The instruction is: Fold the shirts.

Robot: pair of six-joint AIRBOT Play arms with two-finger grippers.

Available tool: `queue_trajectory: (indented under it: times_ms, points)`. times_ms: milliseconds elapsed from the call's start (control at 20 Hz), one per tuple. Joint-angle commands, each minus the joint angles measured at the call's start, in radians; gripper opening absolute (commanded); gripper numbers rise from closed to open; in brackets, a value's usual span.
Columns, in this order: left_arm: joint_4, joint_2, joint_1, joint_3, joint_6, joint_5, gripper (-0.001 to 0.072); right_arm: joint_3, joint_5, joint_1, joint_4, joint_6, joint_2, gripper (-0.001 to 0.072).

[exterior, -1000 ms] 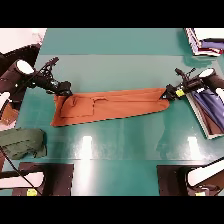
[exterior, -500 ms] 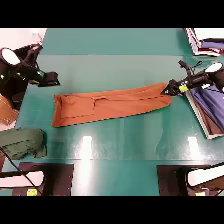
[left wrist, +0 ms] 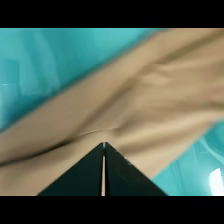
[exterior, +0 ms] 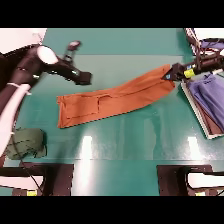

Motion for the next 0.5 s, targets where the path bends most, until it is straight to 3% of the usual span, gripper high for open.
queue_trajectory:
  times_ms: [0,150,450]
  points:
    - [-0.053,-0.119,-0.179,0.003,-0.015,0.098,0.0023,0.138,0.005,0.088,0.002,0.098,0.02,0.002]
    - [-0.068,-0.209,-0.248,0.004,-0.014,0.15,0.0023,0.237,0.006,0.152,0.002,0.142,0.02,0.002]
    - [-0.122,-0.251,-0.249,0.004,-0.014,0.231,0.0023,0.303,0.003,0.248,0.002,0.18,0.019,0.002]
